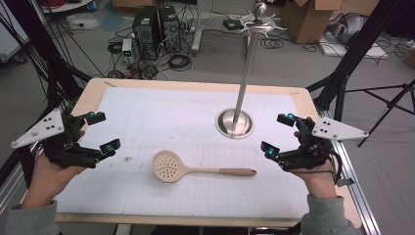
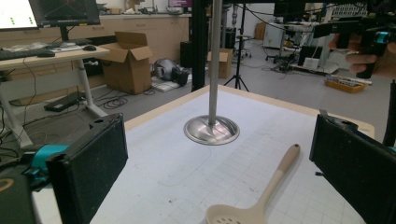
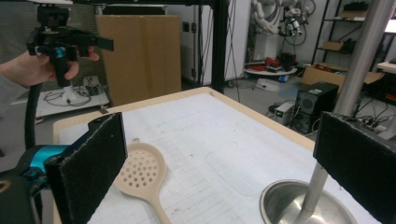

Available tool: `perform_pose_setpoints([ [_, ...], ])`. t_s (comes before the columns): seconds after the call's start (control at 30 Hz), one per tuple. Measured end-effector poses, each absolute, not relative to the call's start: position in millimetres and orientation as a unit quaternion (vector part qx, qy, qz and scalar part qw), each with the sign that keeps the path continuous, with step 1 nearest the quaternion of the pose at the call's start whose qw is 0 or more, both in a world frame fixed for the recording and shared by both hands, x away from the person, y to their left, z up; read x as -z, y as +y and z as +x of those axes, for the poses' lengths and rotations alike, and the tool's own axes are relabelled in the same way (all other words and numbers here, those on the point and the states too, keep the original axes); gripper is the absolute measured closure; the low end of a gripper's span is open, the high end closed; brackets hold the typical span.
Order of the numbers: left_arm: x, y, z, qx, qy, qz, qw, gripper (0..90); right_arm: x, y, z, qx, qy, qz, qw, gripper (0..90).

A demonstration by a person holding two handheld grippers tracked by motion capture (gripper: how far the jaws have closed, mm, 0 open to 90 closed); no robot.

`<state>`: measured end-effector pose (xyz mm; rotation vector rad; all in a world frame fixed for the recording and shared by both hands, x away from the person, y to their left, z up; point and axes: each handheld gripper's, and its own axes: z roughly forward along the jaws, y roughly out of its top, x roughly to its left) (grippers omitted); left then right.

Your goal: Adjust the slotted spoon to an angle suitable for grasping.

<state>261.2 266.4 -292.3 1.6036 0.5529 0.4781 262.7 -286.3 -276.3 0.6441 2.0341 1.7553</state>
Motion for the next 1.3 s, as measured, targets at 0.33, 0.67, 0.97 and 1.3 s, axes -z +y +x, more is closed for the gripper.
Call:
perform_pose_setpoints([
  [0.33,292,269,260,-0.213,0.247,0.700,0.635,4.7,280,-277,265,-0.609,0.741,0.221,0.175,4.3],
  [0.67,294,266,261,-0.208,0.244,0.706,0.632,4.7,297,-267,269,-0.604,0.757,0.196,0.155,28.0],
  [0.97,295,265,261,-0.207,0.244,0.708,0.629,4.7,311,-254,271,-0.583,0.778,0.190,0.140,49.8],
  [1.3,297,263,262,-0.205,0.245,0.714,0.623,4.7,341,-245,278,-0.551,0.803,0.194,0.119,81.0],
])
